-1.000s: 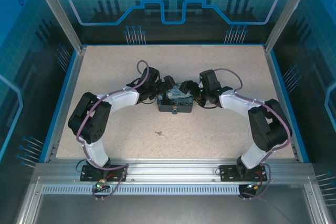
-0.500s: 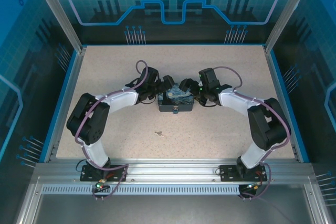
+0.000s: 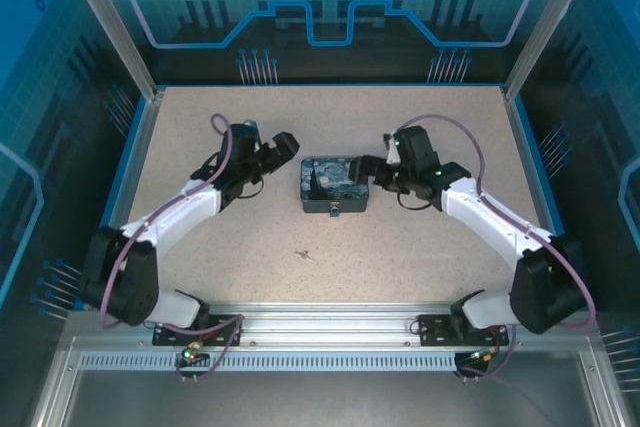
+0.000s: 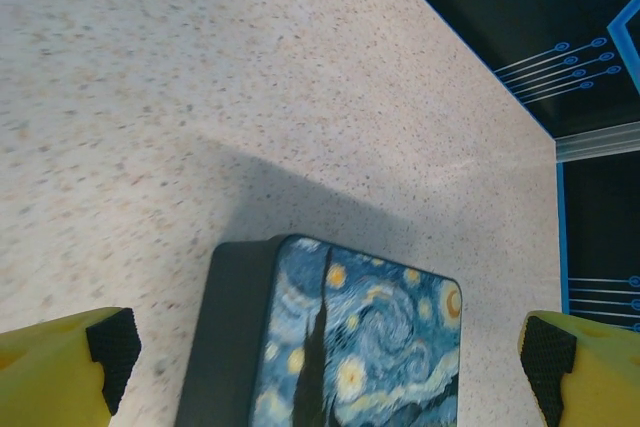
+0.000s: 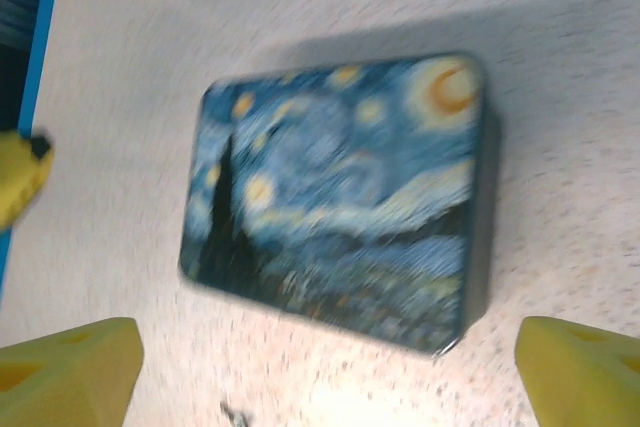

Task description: Unlock the padlock with the key

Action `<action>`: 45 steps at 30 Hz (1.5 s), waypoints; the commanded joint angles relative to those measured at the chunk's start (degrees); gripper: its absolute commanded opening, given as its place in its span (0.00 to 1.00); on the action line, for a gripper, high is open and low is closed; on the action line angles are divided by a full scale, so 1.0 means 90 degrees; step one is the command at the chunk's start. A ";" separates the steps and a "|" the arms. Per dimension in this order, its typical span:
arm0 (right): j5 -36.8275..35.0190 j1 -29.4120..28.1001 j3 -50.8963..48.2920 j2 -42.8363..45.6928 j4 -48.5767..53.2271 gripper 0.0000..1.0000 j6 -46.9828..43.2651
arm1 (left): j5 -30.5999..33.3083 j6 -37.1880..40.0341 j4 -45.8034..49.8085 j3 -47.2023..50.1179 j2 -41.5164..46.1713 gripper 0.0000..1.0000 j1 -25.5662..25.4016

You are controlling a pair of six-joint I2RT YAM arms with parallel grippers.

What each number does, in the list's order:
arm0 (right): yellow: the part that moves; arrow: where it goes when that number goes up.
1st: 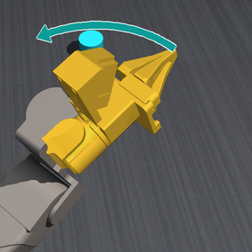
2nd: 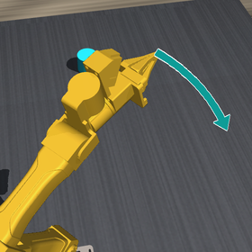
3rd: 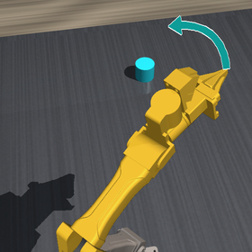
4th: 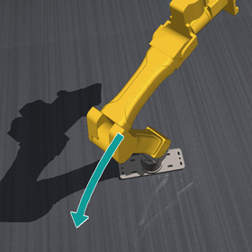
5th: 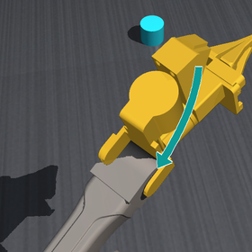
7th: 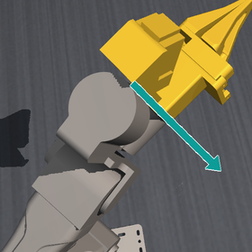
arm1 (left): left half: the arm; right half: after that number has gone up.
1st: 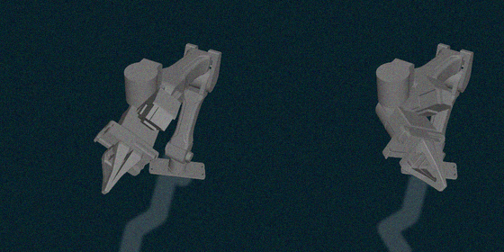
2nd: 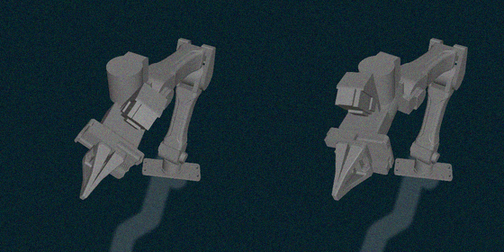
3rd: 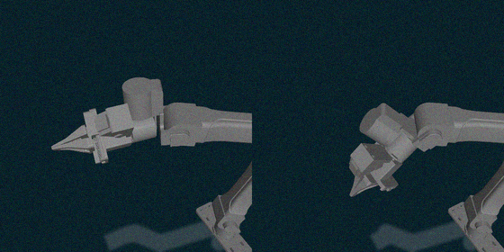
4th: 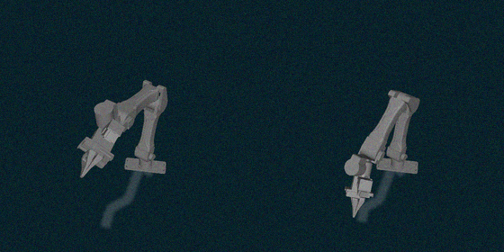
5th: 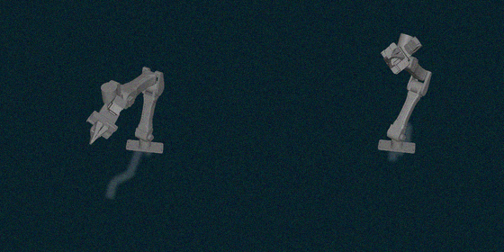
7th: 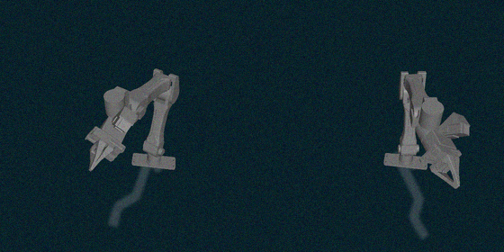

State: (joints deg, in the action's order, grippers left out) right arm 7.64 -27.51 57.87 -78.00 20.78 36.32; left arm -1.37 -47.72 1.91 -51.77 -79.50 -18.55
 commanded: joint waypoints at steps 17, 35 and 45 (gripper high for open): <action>-0.0030 -0.3007 0.1659 -0.2615 0.2040 0.56 -0.2334 | -0.0254 -0.0289 0.1897 0.0812 0.2070 0.99 0.1100; -0.1150 -0.3580 0.2999 -0.4371 0.2825 0.55 -0.2534 | -0.0976 -0.0598 0.1614 0.1096 0.2174 0.99 0.2036; -0.1571 -0.3818 0.3202 -0.4833 0.2955 0.50 -0.2485 | -0.1049 -0.0659 0.1517 0.1206 0.2174 0.99 0.2090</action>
State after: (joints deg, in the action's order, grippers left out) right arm -5.17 -60.73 85.84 -119.20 45.30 14.11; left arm -9.17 -52.64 16.14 -41.87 -60.99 -0.47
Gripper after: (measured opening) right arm 0.506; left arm 0.988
